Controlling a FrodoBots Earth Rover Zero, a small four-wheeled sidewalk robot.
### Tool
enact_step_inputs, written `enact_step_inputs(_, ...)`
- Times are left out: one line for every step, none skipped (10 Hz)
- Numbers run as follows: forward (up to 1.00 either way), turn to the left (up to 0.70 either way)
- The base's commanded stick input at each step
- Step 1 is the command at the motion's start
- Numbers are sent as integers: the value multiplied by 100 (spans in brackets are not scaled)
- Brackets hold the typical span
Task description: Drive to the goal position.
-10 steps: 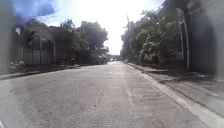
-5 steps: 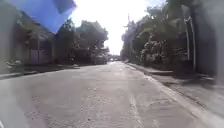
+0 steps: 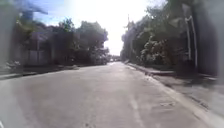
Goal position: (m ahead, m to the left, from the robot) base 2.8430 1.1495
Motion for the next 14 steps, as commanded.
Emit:
enact_step_inputs(70, 0)
enact_step_inputs(70, 0)
enact_step_inputs(70, 0)
enact_step_inputs(70, 0)
enact_step_inputs(70, 0)
enact_step_inputs(70, 0)
enact_step_inputs(70, 0)
enact_step_inputs(70, 0)
enact_step_inputs(70, 0)
enact_step_inputs(70, 0)
enact_step_inputs(70, 0)
enact_step_inputs(70, 0)
enact_step_inputs(70, -9)
enact_step_inputs(70, -35)
